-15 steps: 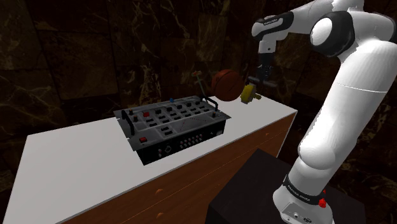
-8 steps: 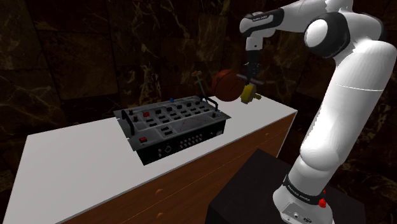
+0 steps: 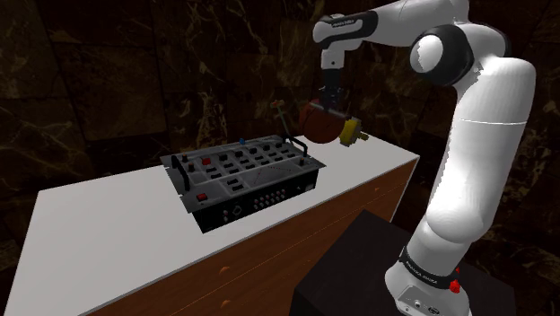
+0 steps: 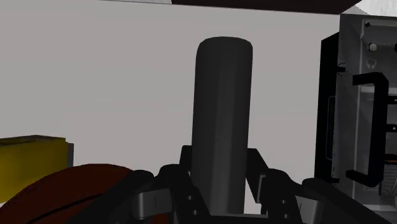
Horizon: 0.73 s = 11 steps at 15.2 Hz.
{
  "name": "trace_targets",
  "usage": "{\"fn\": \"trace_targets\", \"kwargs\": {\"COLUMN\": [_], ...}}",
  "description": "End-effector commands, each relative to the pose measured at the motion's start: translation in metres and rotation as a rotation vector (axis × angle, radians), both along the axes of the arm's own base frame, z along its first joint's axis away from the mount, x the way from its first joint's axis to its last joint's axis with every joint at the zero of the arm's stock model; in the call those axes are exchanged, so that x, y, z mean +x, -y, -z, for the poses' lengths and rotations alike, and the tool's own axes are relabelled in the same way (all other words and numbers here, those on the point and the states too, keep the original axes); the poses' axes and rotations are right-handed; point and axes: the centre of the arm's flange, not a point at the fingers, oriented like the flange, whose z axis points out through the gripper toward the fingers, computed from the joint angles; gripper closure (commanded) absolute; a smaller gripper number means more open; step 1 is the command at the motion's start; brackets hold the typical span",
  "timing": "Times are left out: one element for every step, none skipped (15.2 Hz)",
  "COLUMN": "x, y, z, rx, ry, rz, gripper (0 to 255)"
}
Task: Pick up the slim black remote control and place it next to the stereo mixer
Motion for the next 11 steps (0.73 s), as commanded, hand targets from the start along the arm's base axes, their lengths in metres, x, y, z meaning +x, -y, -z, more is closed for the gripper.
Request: {"fn": "trace_targets", "kwargs": {"x": [0.02,0.029,0.039,0.048,0.058,0.07,0.07,0.07,0.07,0.07,0.07], "y": [-0.017,-0.026,-0.035,-0.044,-0.053,-0.065,-0.065,-0.065,-0.065,-0.065,-0.065], "z": [0.002,0.002,0.002,0.002,0.002,0.002,0.007,0.012,0.017,0.023,0.028], "rx": [0.0,0.0,0.0,0.0,0.0,0.0,0.0,0.0,0.0,0.0,0.0], "ry": [0.0,0.0,0.0,0.0,0.0,0.0,0.0,0.0,0.0,0.0,0.0], "rz": [0.001,0.001,0.001,0.001,0.001,0.001,0.001,0.001,0.001,0.001,0.001], "gripper": [255,255,255,255,255,255,255,255,255,255,255]}}
